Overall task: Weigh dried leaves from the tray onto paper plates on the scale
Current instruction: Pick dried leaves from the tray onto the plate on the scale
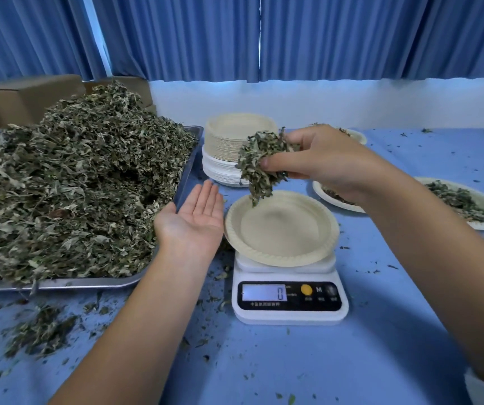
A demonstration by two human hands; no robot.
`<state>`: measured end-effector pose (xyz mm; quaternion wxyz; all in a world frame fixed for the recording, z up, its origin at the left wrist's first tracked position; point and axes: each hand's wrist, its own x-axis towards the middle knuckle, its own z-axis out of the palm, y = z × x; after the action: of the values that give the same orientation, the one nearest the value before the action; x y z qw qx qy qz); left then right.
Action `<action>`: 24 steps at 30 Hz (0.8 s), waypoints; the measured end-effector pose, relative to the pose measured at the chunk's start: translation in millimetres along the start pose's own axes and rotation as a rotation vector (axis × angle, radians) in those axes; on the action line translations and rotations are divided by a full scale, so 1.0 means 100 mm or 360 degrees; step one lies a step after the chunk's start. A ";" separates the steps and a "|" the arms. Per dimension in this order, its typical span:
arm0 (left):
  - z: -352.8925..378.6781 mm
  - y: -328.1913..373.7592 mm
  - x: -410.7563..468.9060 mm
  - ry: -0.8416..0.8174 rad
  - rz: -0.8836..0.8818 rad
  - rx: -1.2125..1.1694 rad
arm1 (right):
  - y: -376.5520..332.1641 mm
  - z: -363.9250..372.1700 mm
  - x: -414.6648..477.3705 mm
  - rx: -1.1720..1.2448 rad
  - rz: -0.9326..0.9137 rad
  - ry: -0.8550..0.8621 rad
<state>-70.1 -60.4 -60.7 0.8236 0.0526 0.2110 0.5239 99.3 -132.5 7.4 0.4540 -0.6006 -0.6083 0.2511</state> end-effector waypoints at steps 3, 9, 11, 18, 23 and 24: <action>0.00 0.00 0.00 -0.0003 0.0009 0.0023 | 0.06 -0.01 -0.01 -0.0098 0.0026 -0.0060; -0.03 0.00 0.01 0.0009 0.0028 0.0025 | 0.02 -0.01 -0.08 -0.0441 0.0125 -0.0203; -0.03 0.00 0.02 0.0011 0.0025 0.0025 | 0.01 0.00 -0.10 -0.0652 0.0127 -0.0245; -0.04 0.00 0.02 0.0040 0.0031 0.0053 | 0.00 0.07 -0.14 -0.1159 0.0148 -0.0540; -0.04 0.04 0.05 0.0034 0.0073 0.0035 | -0.05 -0.02 -0.17 -0.1125 0.0188 -0.0596; -0.05 0.04 0.05 0.0033 0.0072 0.0033 | -0.06 -0.05 -0.18 -0.1081 0.0180 -0.0582</action>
<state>-73.8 -54.5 -65.0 0.8086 0.0604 0.2237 0.5407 98.0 -151.4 10.1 0.0989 -0.6947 -0.6936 0.1628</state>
